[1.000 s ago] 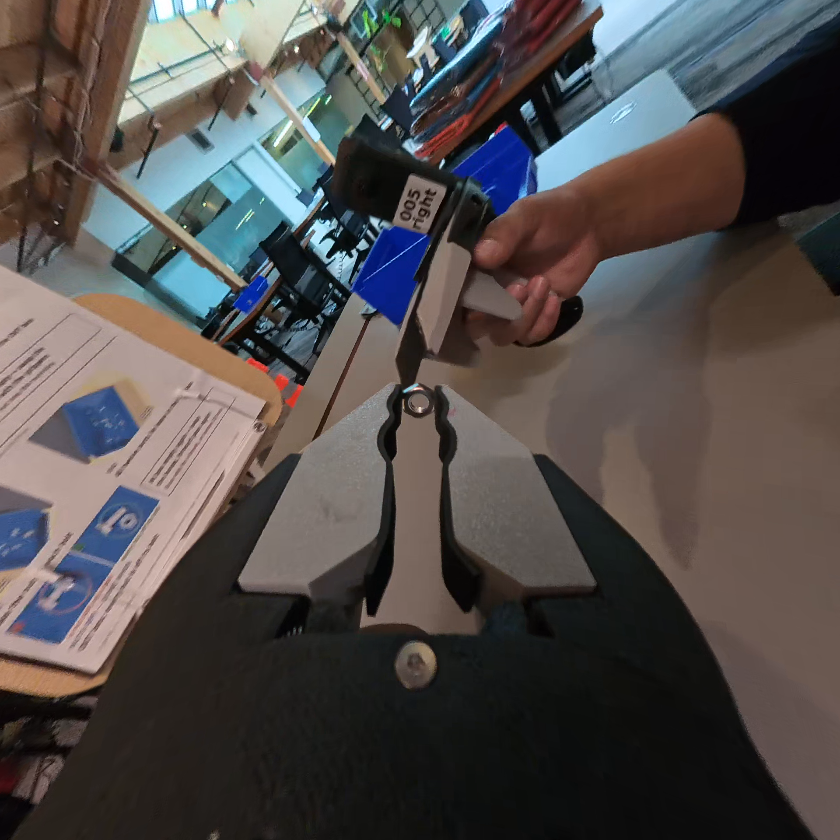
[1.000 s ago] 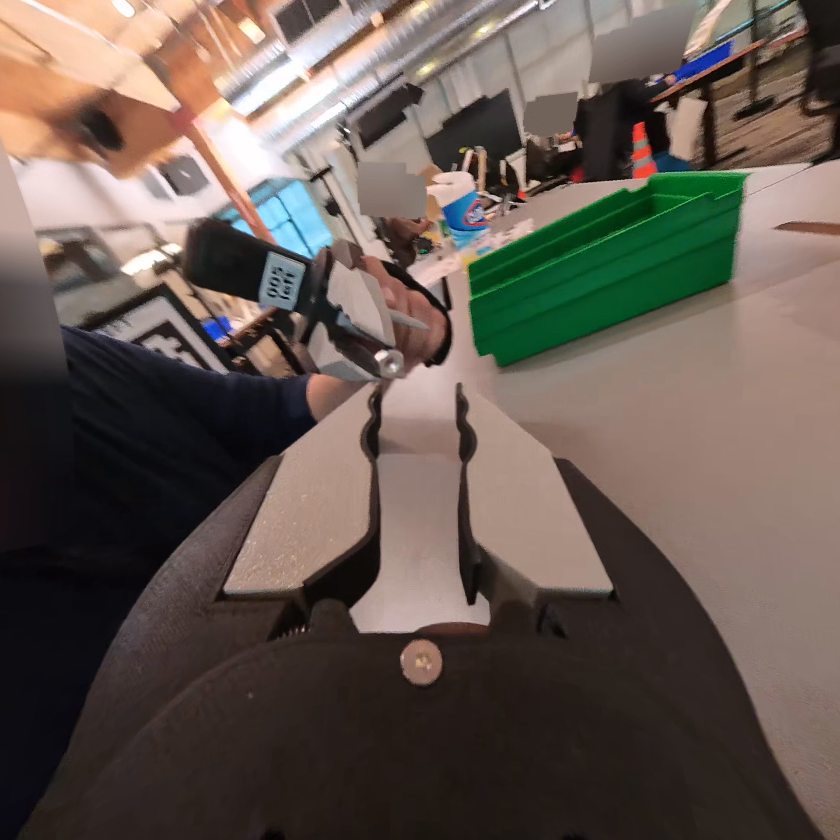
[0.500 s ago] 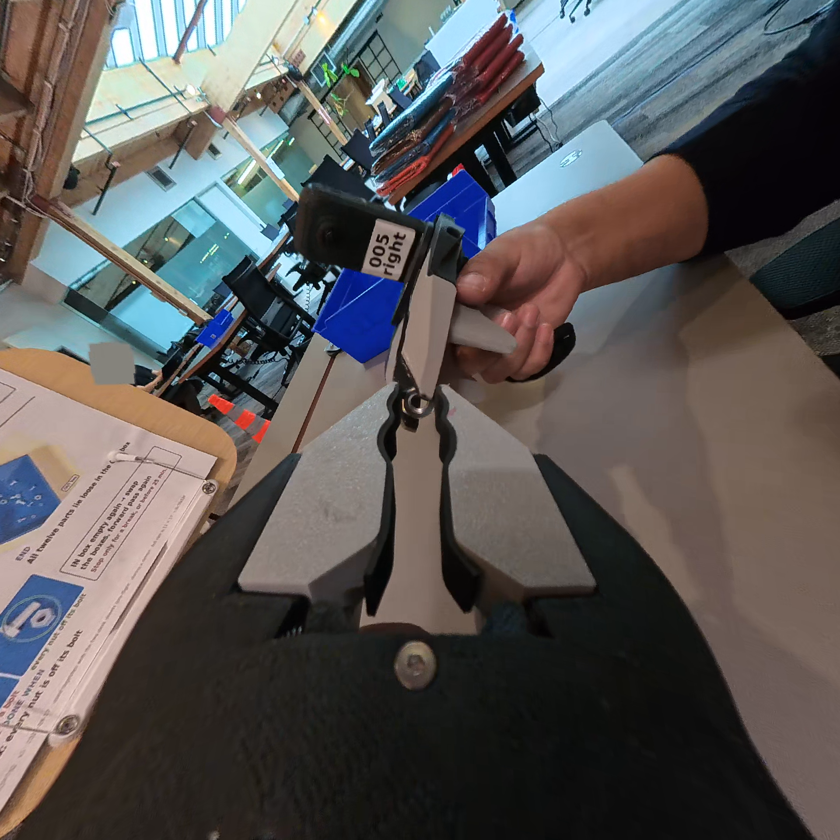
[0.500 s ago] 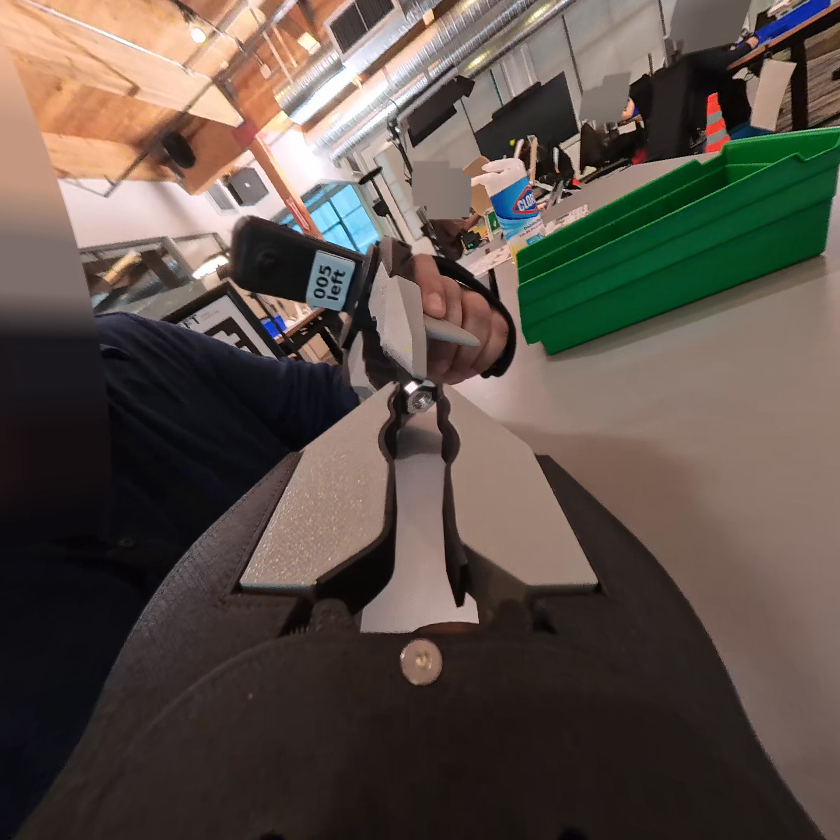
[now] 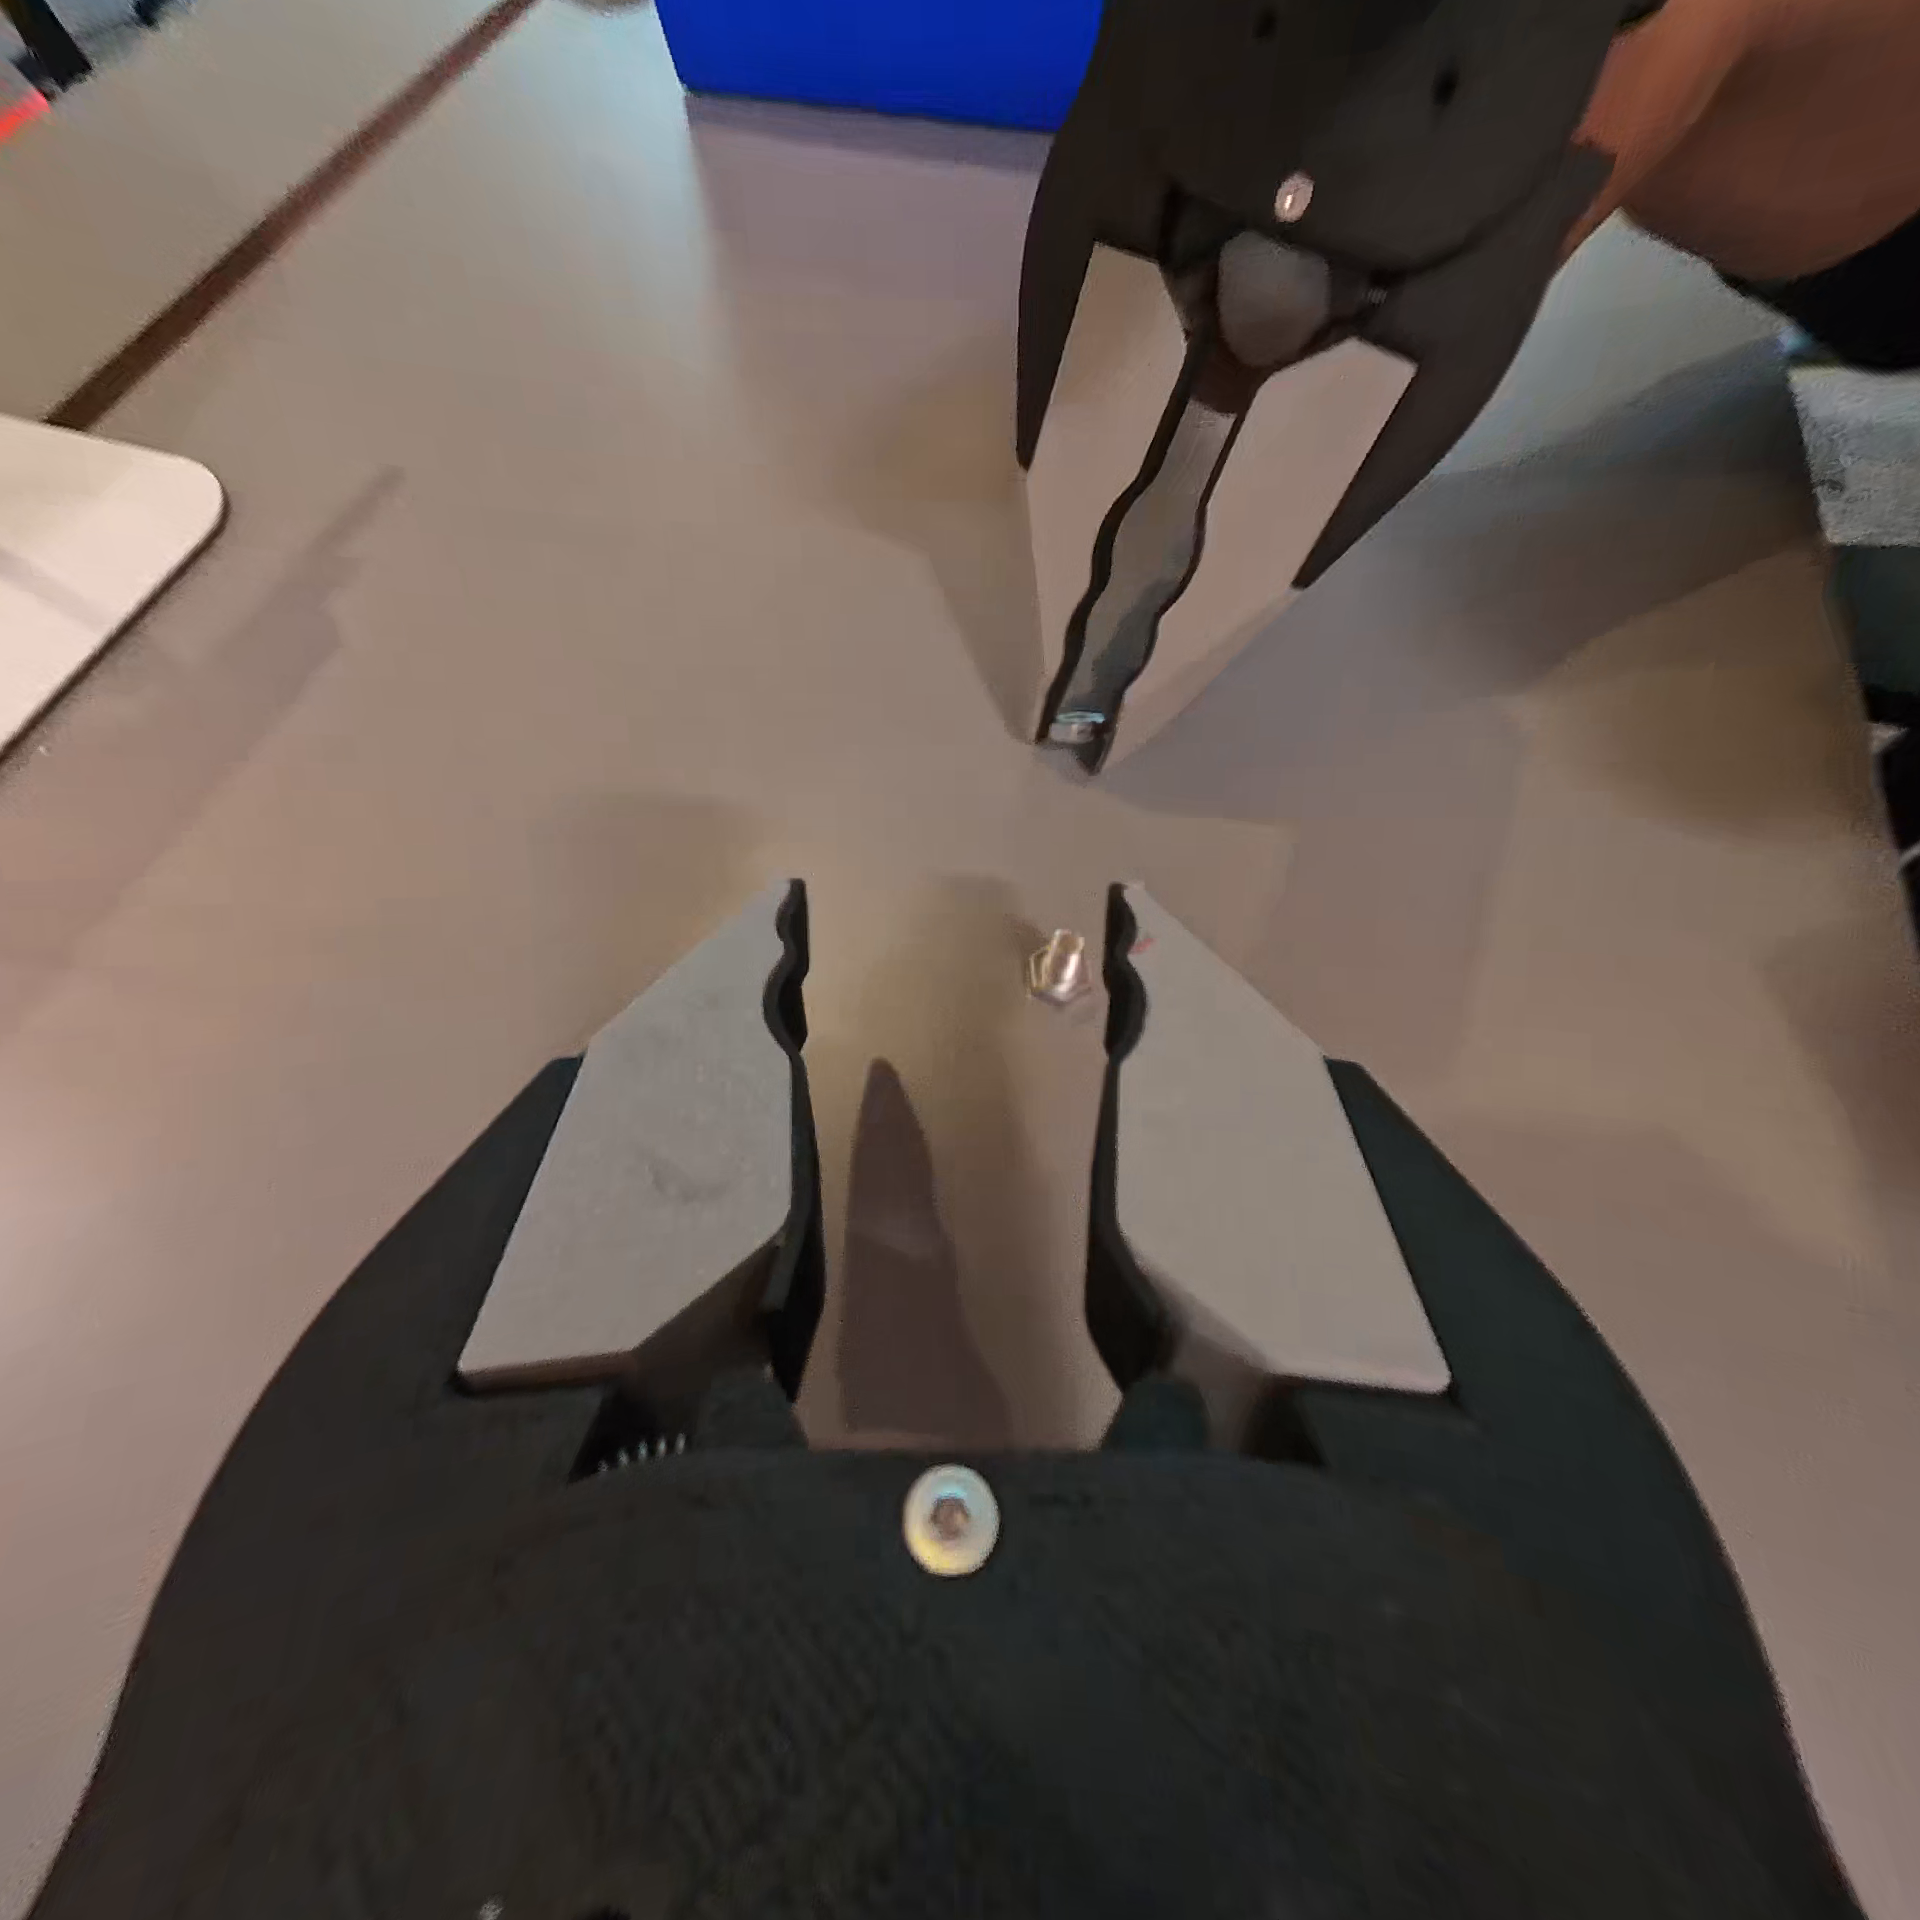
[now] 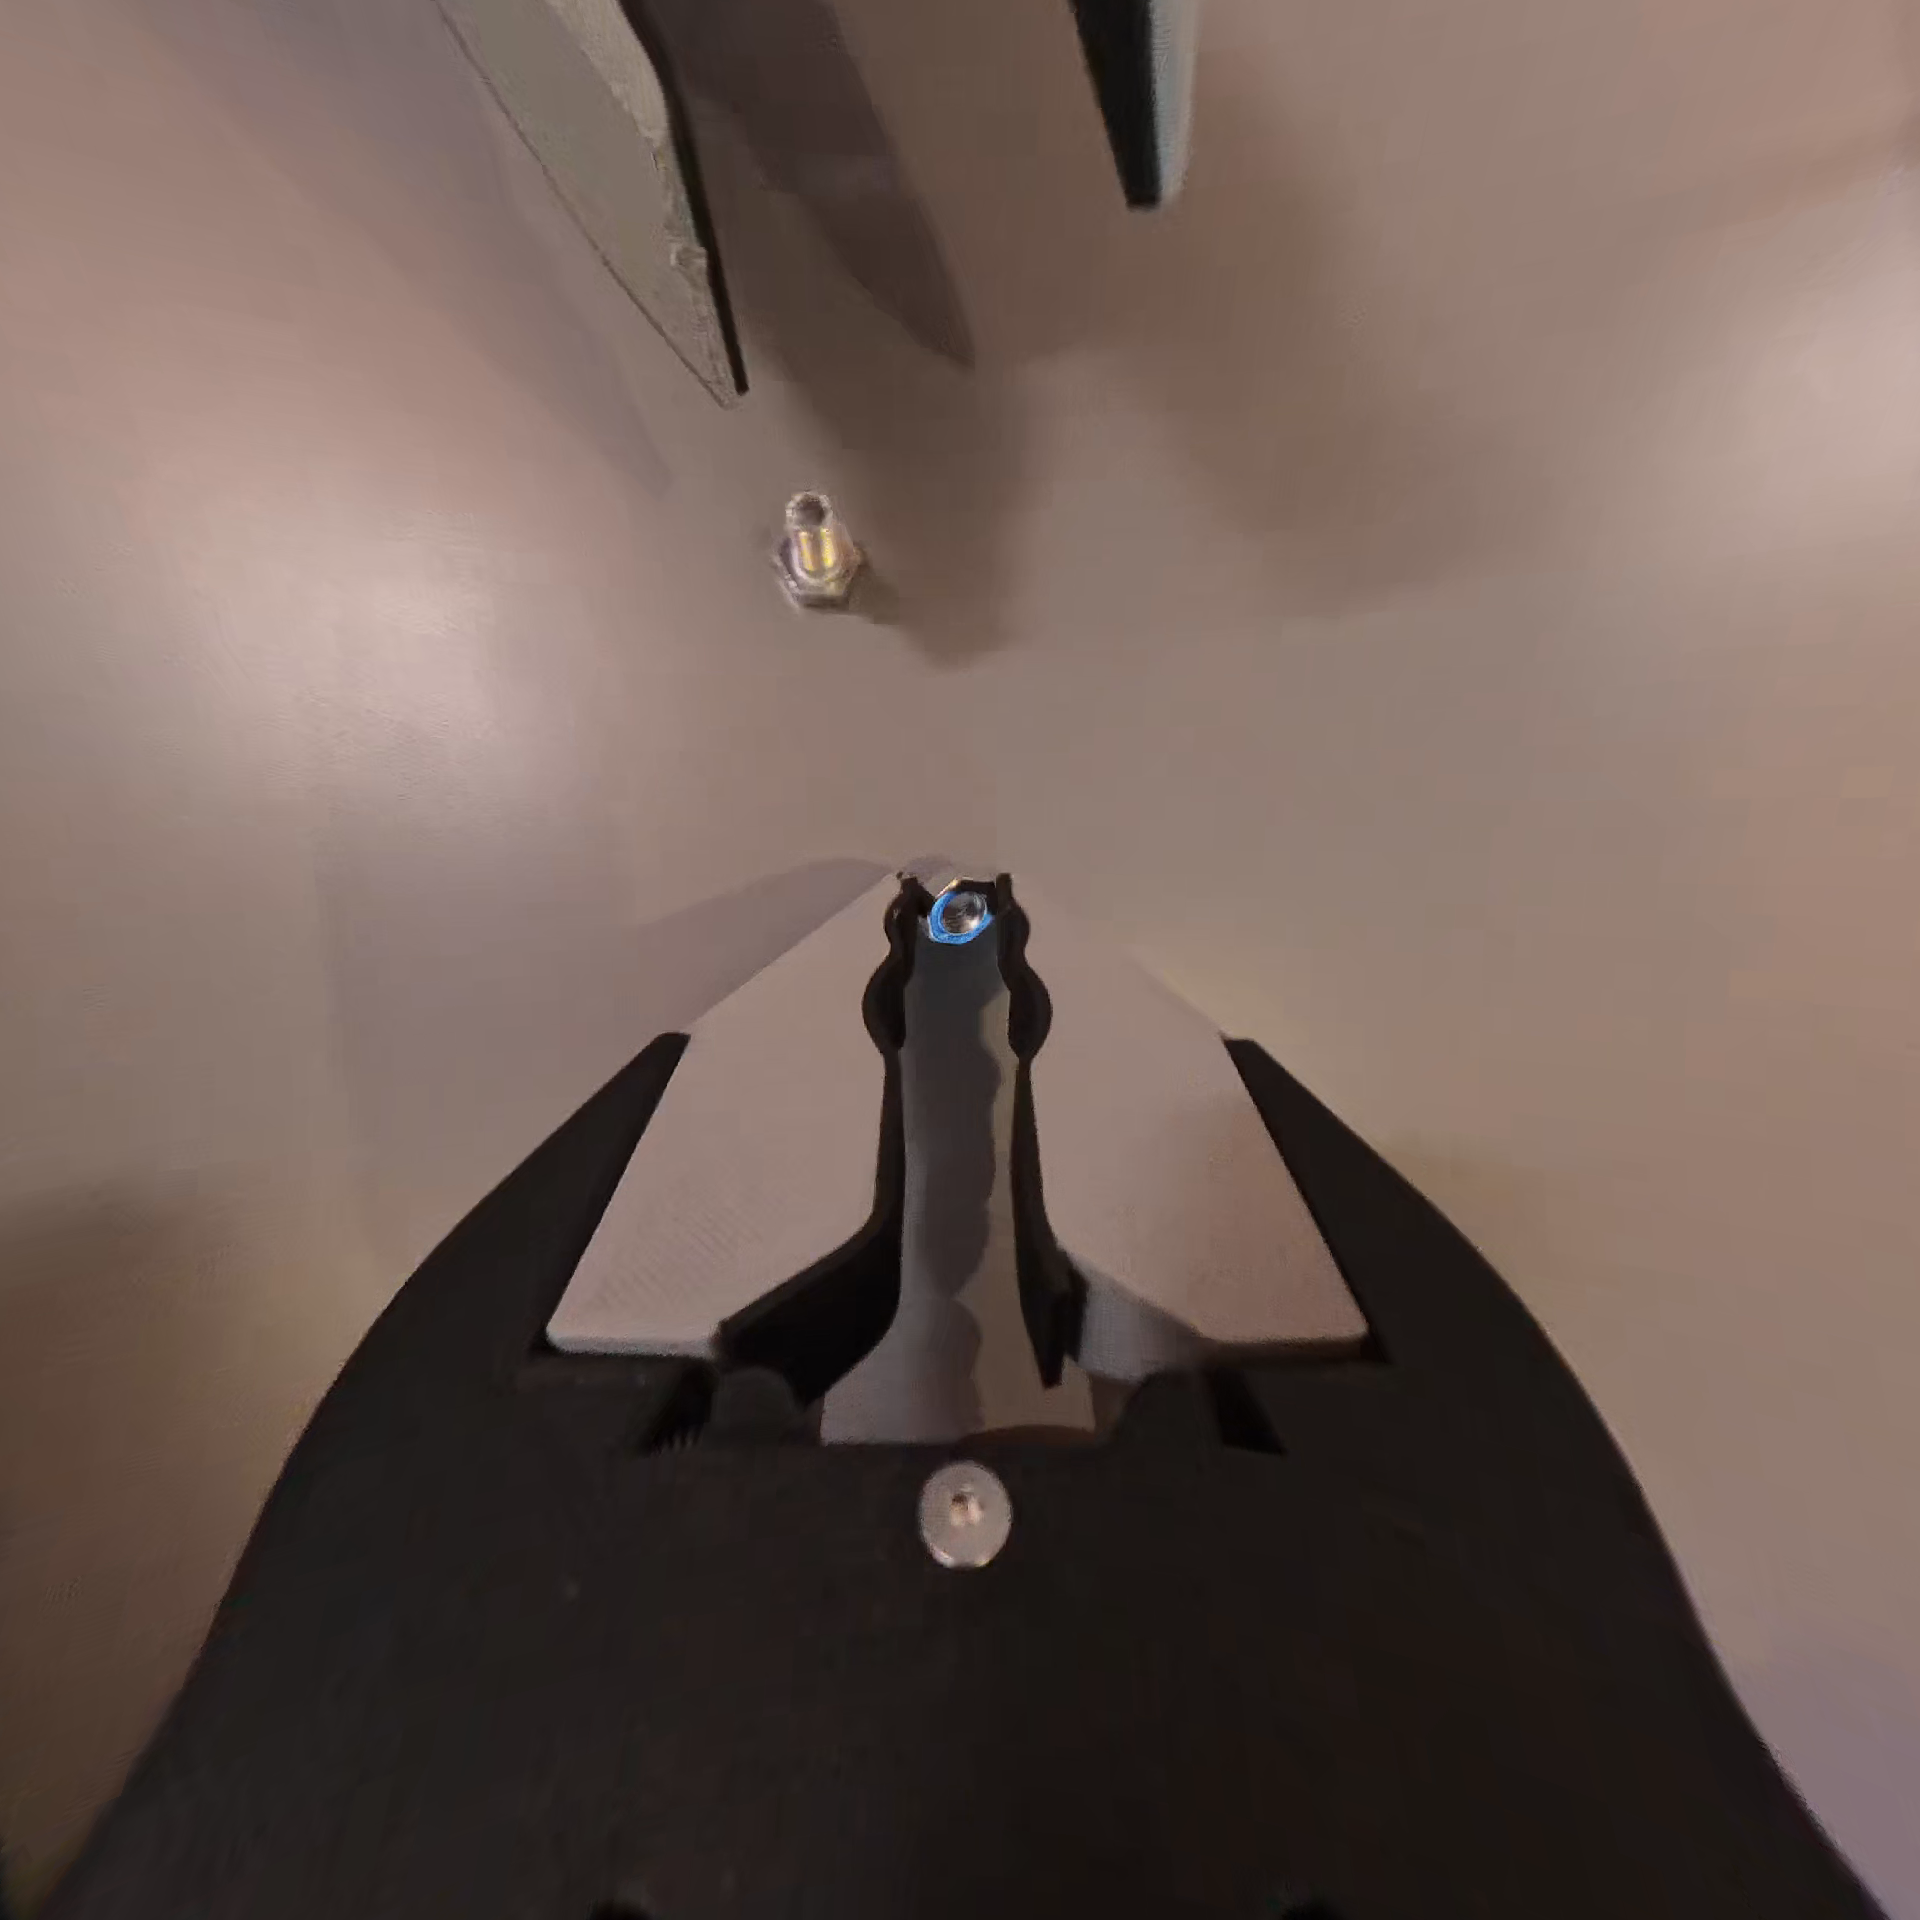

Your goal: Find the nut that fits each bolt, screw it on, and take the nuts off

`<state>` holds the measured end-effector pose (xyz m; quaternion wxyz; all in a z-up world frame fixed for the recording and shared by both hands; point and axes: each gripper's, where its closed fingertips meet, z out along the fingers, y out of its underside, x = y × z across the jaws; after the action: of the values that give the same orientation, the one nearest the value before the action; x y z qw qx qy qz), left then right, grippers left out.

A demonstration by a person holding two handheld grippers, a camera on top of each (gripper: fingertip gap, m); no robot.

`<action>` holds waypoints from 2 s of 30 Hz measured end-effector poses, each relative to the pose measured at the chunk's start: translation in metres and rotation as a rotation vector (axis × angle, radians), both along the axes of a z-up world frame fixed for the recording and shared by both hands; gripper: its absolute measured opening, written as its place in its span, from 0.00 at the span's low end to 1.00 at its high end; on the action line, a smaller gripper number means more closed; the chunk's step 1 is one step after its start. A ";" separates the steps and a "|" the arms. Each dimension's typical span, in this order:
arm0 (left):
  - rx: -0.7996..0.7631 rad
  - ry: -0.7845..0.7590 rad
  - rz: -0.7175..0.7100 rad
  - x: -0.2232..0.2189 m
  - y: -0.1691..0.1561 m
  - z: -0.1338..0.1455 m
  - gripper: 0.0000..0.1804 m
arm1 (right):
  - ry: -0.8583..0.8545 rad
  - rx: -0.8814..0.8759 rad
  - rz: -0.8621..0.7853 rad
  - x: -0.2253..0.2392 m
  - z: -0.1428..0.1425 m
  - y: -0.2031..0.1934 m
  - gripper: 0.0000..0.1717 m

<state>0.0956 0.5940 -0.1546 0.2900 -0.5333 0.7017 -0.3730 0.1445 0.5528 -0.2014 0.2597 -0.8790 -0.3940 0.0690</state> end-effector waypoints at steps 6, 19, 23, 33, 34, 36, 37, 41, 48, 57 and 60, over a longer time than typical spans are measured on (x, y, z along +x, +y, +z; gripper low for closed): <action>0.093 0.068 0.079 -0.008 0.021 -0.021 0.34 | -0.021 0.048 0.005 -0.001 0.013 0.007 0.21; 0.063 0.102 -0.071 -0.046 0.019 -0.027 0.34 | 0.127 0.139 0.129 -0.069 0.011 0.021 0.03; 0.081 0.093 -0.107 -0.043 0.006 -0.025 0.33 | 0.164 0.170 0.106 -0.068 0.014 0.024 0.02; 0.070 -0.023 -0.121 -0.024 -0.018 -0.009 0.21 | 0.465 0.275 0.078 -0.076 0.058 0.025 0.02; 0.065 -0.036 -0.122 -0.024 -0.019 -0.006 0.21 | 0.476 0.279 0.088 -0.077 0.061 0.024 0.02; 0.051 -0.054 -0.121 -0.023 -0.021 -0.003 0.20 | 0.479 0.298 0.085 -0.077 0.065 0.024 0.02; 0.044 -0.064 -0.123 -0.022 -0.022 -0.001 0.20 | 0.487 0.297 0.093 -0.078 0.066 0.023 0.02; 0.005 -0.095 -0.139 -0.021 -0.026 0.004 0.17 | 0.515 0.295 0.109 -0.082 0.070 0.020 0.02; 0.033 -0.120 -0.093 -0.017 -0.020 0.007 0.16 | 0.539 0.318 0.023 -0.079 0.075 0.029 0.02; 0.077 -0.167 -0.032 -0.013 -0.013 0.016 0.14 | 0.573 0.341 -0.097 -0.073 0.080 0.039 0.02; 0.065 -0.186 -0.003 -0.011 -0.011 0.019 0.14 | 0.576 0.345 -0.121 -0.072 0.079 0.041 0.02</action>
<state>0.0848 0.5833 -0.1356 0.3706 -0.4855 0.6841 -0.3986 0.0724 0.5941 -0.1220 0.5087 -0.7883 -0.2575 0.2312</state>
